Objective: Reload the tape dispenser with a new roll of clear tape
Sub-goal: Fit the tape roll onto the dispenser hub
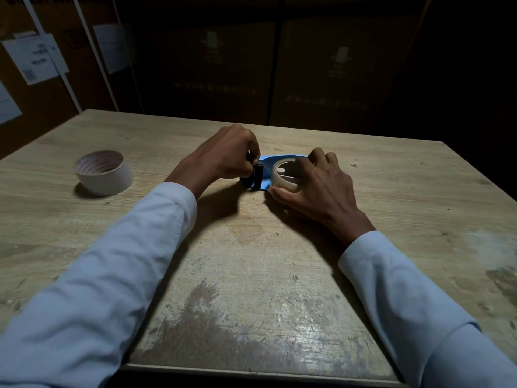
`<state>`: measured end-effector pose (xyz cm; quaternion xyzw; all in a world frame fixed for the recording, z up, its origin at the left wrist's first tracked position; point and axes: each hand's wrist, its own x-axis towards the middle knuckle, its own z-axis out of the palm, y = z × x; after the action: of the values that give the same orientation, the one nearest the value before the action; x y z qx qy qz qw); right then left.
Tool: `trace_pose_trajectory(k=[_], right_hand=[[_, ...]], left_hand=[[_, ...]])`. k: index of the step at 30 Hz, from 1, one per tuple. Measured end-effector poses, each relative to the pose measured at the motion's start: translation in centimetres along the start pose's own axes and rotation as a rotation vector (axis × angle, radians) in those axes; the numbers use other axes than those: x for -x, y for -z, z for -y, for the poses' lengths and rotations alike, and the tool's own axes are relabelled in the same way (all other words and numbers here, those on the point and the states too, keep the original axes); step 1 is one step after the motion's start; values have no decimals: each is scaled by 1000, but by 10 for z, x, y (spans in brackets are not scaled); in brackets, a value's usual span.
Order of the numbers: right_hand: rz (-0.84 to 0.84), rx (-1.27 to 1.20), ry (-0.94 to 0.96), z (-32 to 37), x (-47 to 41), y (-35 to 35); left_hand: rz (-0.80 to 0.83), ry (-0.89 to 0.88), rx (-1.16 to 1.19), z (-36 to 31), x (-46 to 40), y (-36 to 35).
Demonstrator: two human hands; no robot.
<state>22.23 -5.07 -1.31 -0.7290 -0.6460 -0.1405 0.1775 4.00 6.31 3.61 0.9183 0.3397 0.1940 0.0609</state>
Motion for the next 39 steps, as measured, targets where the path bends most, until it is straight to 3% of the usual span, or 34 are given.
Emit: trace_pose_trajectory(k=[4, 10, 19, 25, 34, 39], right_hand=[[97, -247, 89, -15, 5, 0], [87, -203, 91, -24, 3, 2], [109, -184, 87, -22, 2, 2], [128, -138, 77, -17, 1, 6], [31, -10, 87, -12, 4, 1], [54, -72, 91, -17, 3, 1]], left_hand=[[-7, -54, -6, 4, 4, -2], [-14, -123, -2, 10, 8, -1], [-213, -192, 5, 14, 13, -12], [-316, -60, 113, 4, 14, -16], [-310, 99, 240, 4, 13, -17], [-365, 230, 692, 11, 22, -24]])
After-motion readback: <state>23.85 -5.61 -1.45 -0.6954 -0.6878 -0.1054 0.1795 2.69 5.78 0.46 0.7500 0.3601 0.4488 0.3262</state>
